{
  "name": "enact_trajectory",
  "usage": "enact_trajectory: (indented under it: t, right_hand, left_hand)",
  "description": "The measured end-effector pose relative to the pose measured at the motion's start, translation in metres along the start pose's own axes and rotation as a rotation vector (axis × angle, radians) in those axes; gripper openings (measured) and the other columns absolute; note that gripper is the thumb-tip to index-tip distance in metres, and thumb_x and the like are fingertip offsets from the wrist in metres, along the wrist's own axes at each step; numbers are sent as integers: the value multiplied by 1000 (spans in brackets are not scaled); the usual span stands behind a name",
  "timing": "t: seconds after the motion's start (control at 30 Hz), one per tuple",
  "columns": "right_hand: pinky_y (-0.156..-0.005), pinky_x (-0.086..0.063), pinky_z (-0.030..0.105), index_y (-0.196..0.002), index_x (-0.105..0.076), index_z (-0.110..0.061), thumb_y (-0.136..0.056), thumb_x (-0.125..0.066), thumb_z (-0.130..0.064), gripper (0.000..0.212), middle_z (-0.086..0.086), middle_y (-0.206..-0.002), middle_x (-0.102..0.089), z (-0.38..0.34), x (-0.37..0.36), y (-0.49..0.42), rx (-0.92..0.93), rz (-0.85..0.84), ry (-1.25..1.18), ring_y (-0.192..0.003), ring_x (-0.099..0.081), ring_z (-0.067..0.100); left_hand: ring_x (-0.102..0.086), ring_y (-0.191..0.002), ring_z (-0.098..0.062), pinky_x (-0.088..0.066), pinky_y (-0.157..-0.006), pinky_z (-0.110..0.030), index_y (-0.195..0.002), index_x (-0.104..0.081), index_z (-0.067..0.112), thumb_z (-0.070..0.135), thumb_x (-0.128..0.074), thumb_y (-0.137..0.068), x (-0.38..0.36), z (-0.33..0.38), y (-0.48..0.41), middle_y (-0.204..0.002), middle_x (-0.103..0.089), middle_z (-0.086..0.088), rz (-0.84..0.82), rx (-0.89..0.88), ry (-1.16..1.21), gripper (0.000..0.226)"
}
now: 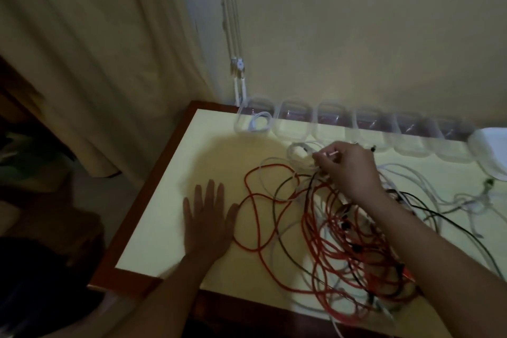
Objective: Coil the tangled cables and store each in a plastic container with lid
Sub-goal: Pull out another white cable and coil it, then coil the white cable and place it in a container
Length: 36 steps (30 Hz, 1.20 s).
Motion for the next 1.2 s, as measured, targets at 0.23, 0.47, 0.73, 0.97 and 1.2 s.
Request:
enact_trajectory:
  t: [0.23, 0.47, 0.73, 0.97, 1.2]
  right_hand:
    - [-63, -48, 34, -82, -74, -19, -90, -73, -38, 21, 0, -66, -69, -35, -69, -94, 180, 57, 52, -66, -66, 23]
    - [-76, -49, 36, -88, -74, -18, -89, -69, -44, 27, 10, -86, -74, -59, -117, -162, 172, 119, 174, -90, -67, 33]
    - [-85, -42, 40, -108, -74, -17, -96, -55, -49, 39, 17, -94, -72, -51, -153, -163, 307, -23, 582, -99, -63, 35]
    - [-85, -51, 41, -108, -77, -17, -94, -62, -39, 30, 14, -99, -76, -45, -133, -133, 349, 20, 405, -99, -67, 35]
    - [-97, -48, 45, -108, -74, -15, -89, -70, -22, 21, 5, -118, -73, 4, -57, -56, 295, 65, 307, -110, -61, 35]
  left_hand:
    - [-2, -155, -23, -1, -124, -51, -160, -19, 26, 64, -4, -96, -3, 6, -39, -168, -11, 2, 69, -64, -25, 76]
    - [-6, -155, -22, -4, -124, -51, -160, -22, 22, 63, -8, -98, -2, 7, -70, -167, -16, 2, 99, -45, -11, 75]
    - [-10, -155, -22, -5, -124, -51, -159, -25, 21, 63, -12, -98, 0, 9, -76, -166, -21, 1, 125, -26, 17, 75]
    - [-12, -154, -21, -5, -124, -49, -157, -29, 20, 64, -13, -96, -3, 8, -77, -165, -24, 1, 139, -14, 14, 77]
    - [-18, -152, -15, -5, -125, -38, -153, -41, 20, 65, -5, -89, 1, 8, -66, -162, -33, 5, 167, 63, 206, 86]
Point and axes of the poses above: each hand's wrist, its own y-axis away from the middle knuckle, its own x-axis out of the back of the hand, z = x × y, the point moved 5 cm from there along -y, towards the middle knuckle
